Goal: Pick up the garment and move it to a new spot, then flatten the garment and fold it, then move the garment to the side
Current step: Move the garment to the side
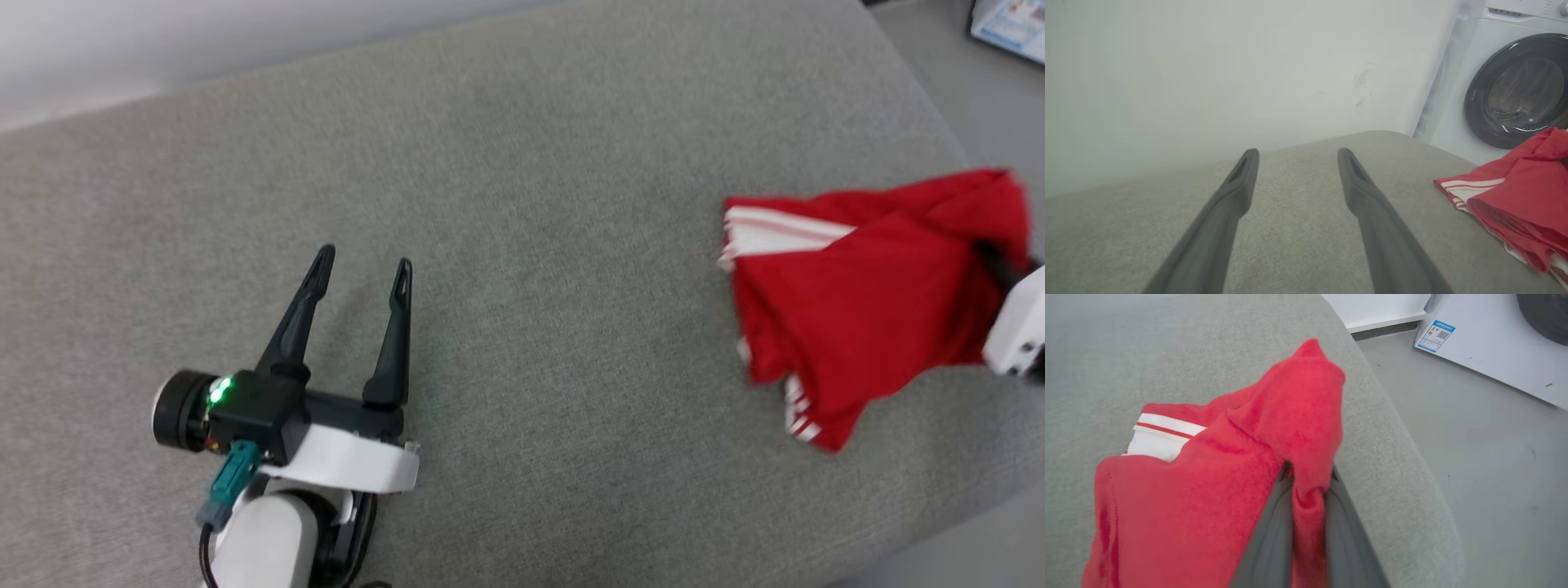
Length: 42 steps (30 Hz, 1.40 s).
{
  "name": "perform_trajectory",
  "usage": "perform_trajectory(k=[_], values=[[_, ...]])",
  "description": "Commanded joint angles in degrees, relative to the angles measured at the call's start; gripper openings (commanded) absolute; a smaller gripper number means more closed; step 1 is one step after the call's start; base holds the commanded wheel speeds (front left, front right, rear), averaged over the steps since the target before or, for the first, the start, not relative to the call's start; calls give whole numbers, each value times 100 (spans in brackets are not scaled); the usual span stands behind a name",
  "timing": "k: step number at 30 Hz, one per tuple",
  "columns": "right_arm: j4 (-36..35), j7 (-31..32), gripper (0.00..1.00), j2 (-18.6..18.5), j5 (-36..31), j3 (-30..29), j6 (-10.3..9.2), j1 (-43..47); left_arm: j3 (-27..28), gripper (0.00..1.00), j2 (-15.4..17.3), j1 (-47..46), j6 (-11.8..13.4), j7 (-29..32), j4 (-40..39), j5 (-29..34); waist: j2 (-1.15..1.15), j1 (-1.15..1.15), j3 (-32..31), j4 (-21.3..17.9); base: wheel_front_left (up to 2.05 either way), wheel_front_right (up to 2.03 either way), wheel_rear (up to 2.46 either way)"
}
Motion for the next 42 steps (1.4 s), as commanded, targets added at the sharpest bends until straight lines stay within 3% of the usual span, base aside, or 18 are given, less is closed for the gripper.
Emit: perform_trajectory(k=[1,11,20,21,22,23,34,42], values=[[248,-150,0,-82,-154,-163,-4,-295,-51,100,40,-167,-59,49,-44,39,0,0,416,-87,0,0,0],[1151,-964,0,-510,-741,-925,-4,-1294,-289,100,143,-937,-159,267,-445,277,0,0,1411,194,0,0,0],[1925,-1710,2,-383,-1088,-1162,-4,-1783,-357,100,262,-1238,-179,417,-727,416,0,0,1945,299,0,0,0],[2048,-1777,24,-370,-1146,-1223,-4,-1807,-374,100,259,-1257,-182,417,-738,409,0,0,1949,312,0,0,0],[2167,-1863,71,-386,-1247,-1299,-4,-1829,-383,100,261,-1273,-186,419,-743,402,0,0,1942,326,0,0,0],[2274,-1937,100,-380,-1335,-1347,-4,-1850,-395,100,259,-1283,-187,411,-735,396,0,0,1918,338,0,0,0],[2670,-2958,100,-318,-2022,-1994,-4,-1590,-450,100,105,-971,-72,174,-493,223,0,0,1225,502,0,0,0],[1973,-3263,100,-63,-1921,-1925,-4,-751,-335,100,-49,-497,102,15,-161,-36,0,0,384,724,0,0,0]])
